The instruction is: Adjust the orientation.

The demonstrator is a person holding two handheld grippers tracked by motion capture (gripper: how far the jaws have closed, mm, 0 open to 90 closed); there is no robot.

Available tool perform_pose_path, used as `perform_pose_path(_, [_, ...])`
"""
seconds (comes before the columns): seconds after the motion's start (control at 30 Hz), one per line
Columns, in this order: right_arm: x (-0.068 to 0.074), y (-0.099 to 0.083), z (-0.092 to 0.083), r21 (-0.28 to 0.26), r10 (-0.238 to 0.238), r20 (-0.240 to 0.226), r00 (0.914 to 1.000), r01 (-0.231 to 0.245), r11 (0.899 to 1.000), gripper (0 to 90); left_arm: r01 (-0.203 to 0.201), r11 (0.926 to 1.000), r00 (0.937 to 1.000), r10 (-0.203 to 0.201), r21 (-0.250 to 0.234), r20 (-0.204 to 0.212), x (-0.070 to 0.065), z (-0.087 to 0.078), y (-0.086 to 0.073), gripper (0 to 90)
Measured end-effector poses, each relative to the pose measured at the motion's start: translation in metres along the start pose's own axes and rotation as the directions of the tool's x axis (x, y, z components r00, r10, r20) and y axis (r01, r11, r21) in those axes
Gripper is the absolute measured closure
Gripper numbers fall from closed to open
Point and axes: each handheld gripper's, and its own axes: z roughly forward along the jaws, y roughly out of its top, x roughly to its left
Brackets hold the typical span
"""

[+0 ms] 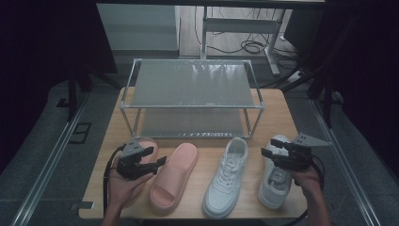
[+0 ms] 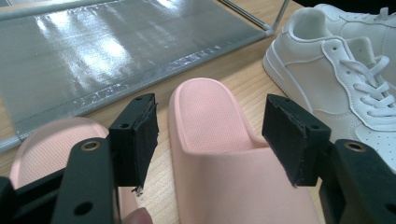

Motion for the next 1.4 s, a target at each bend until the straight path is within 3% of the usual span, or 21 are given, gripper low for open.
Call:
perform_pose_path(0.1, [0.001,0.001,0.003,0.014,-0.025,-0.002,0.9997,0.025,1.0,38.0,0.0,0.9999,1.0,0.0,0.011,0.001,-0.001,0.002,-0.002,37.8])
perform_pose_path(0.4, [0.011,0.003,0.0,0.028,-0.031,0.017,0.9994,0.03,0.999,37.6,-0.014,0.9999,0.9997,0.014,0.004,0.02,-0.008,-0.001,-0.001,42.6])
perform_pose_path(0.57, [0.015,0.002,-0.008,-0.016,0.0,0.042,0.9991,0.0,1.0,40.7,-0.007,0.9995,0.9999,0.008,-0.031,0.007,0.002,-0.014,0.003,53.3])
perform_pose_path(0.63, [0.013,0.001,-0.008,-0.018,0.02,0.026,0.9995,-0.02,1.0,41.2,-0.004,0.9996,1.0,0.004,-0.027,0.002,0.004,-0.014,0.003,57.0])
perform_pose_path(0.77, [0.015,0.0,-0.006,-0.001,0.001,0.027,0.9996,-0.001,1.0,41.3,-0.006,0.9998,1.0,0.006,-0.019,0.005,0.002,-0.014,0.003,61.1])
perform_pose_path(1.0, [0.022,0.0,-0.004,0.003,-0.041,0.026,0.9988,0.041,0.999,40.3,-0.018,0.9994,0.9996,0.017,-0.031,-0.02,-0.004,-0.025,0.008,76.4])
perform_pose_path(1.1, [0.021,-0.001,-0.002,0.017,-0.043,0.038,0.9983,0.043,0.999,40.2,-0.017,0.9998,0.9989,0.018,0.011,-0.043,0.0,-0.025,0.004,82.3])
perform_pose_path(1.4, [0.017,-0.004,0.001,0.04,-0.032,0.078,0.9964,0.029,0.999,39.7,0.022,0.9986,0.9974,-0.019,0.049,-0.07,0.003,-0.02,-0.016,90.0])
